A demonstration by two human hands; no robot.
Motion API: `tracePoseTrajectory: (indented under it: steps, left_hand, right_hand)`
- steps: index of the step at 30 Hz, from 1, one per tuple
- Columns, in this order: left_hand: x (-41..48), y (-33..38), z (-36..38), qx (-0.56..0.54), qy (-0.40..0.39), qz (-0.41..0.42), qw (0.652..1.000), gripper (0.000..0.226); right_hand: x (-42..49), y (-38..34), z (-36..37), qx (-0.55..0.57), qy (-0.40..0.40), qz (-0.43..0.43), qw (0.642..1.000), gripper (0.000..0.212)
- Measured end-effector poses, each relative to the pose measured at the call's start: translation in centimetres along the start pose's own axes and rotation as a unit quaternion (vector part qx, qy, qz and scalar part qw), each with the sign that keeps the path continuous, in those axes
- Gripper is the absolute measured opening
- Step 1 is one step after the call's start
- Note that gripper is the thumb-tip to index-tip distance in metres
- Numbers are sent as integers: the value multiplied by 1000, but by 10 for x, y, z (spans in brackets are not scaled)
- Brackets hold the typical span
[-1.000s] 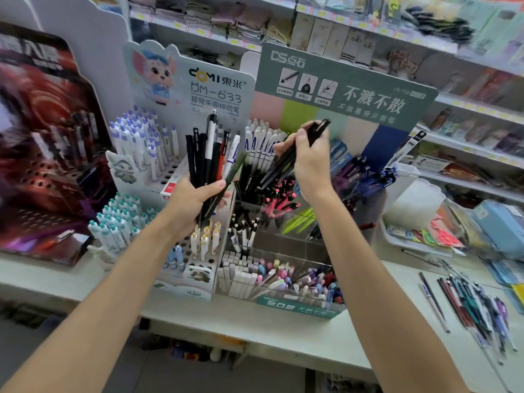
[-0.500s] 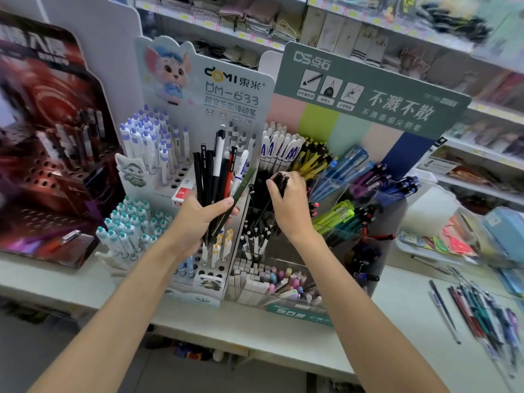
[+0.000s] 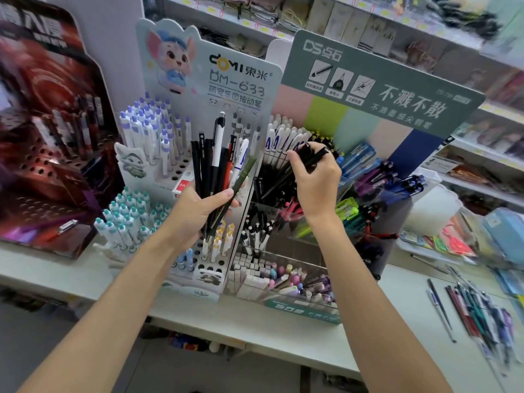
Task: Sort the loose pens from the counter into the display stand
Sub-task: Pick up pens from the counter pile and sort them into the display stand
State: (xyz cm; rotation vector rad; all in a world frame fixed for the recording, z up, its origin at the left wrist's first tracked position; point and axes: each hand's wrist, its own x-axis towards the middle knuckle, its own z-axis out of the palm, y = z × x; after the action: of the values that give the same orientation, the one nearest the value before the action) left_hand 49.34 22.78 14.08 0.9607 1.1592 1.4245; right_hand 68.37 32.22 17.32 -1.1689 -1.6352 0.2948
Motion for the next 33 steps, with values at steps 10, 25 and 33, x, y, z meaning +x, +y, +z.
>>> tracePoseTrajectory:
  steps: [10, 25, 33]
  left_hand:
    - [4, -4, 3, -14, -4, 12, 1000, 14]
    - [4, -7, 10, -9, -8, 5, 1000, 13]
    - [3, -11, 10, 0, -12, 2, 1000, 15]
  right_hand:
    - [-8, 9, 9, -77, -81, -41, 993, 32]
    - [-17, 12, 14, -55, -123, -14, 991, 26]
    - [-11, 12, 9, -86, -109, -17, 990, 43]
